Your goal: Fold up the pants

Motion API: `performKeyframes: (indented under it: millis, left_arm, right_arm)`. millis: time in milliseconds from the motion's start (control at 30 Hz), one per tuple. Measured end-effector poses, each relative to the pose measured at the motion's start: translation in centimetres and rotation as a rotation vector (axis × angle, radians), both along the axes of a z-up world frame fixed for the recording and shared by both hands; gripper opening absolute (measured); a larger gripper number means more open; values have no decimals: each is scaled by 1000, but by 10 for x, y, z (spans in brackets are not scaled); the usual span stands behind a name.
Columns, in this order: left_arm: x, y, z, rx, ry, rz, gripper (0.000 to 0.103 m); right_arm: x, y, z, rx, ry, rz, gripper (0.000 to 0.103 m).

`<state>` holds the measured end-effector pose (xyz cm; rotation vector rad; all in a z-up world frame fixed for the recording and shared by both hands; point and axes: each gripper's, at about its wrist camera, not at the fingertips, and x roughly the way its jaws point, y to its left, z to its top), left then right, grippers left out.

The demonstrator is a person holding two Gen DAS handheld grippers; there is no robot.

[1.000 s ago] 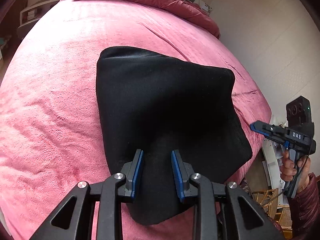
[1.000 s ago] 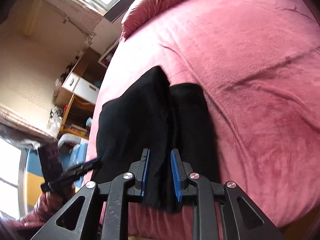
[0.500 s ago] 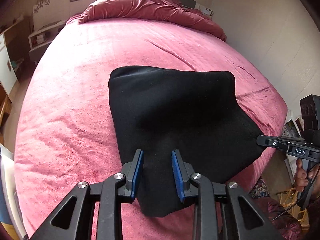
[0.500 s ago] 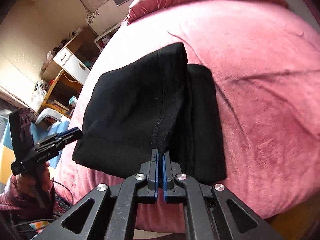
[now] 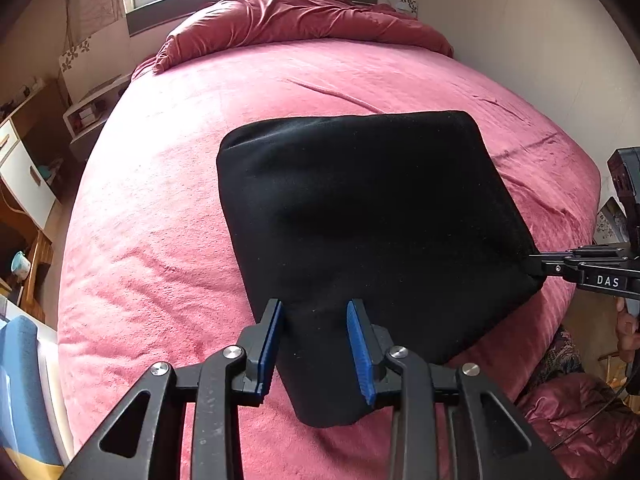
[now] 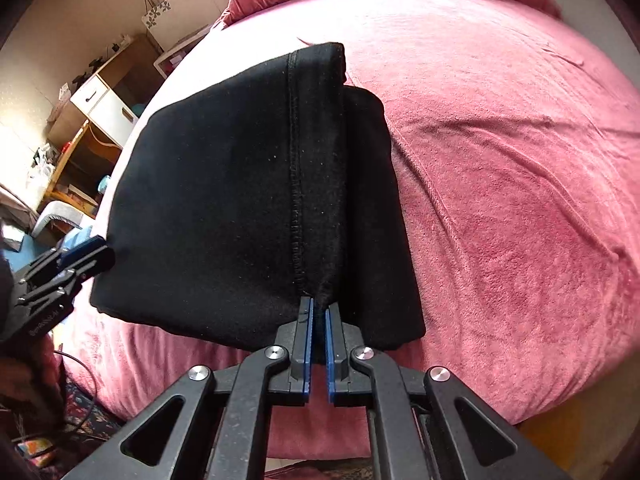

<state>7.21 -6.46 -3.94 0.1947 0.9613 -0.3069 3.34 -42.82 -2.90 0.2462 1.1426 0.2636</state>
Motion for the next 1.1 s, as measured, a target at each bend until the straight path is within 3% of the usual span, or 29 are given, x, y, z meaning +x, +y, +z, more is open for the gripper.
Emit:
performKeyframes:
  millis: [167,233,267,400,600,900,1000,1100]
  left_arm:
    - [-2,0,7,-6,-13,3,34]
    - [-8,-3,7,-2,-19,2,34]
    - [-8,-1,8,-1,-21,3,34]
    - [-5,15,22,-82,-38,22,34]
    - [36,58,33,-220,7,129,45]
    - [115,113,-2,-531,199,283,50]
    - [132,114,-11,-616,234,279,66]
    - [150,109,-19,-636,269,274,67]
  right_arm:
    - [2,-9,22,10,-48,-17,25]
    - [8,-12,34,17,-78,-33,39]
    - [11,-12,38,20,-91,-39,40]
    - [30,-14,50,41,-125,-79,40]
    - [70,-14,55,103,-147,-175,41]
    - [128,-9,43,141,-109,-208,40]
    - [130,-6,37,139,-109,-195,32]
    - [128,-6,36,126,-115,-179,25]
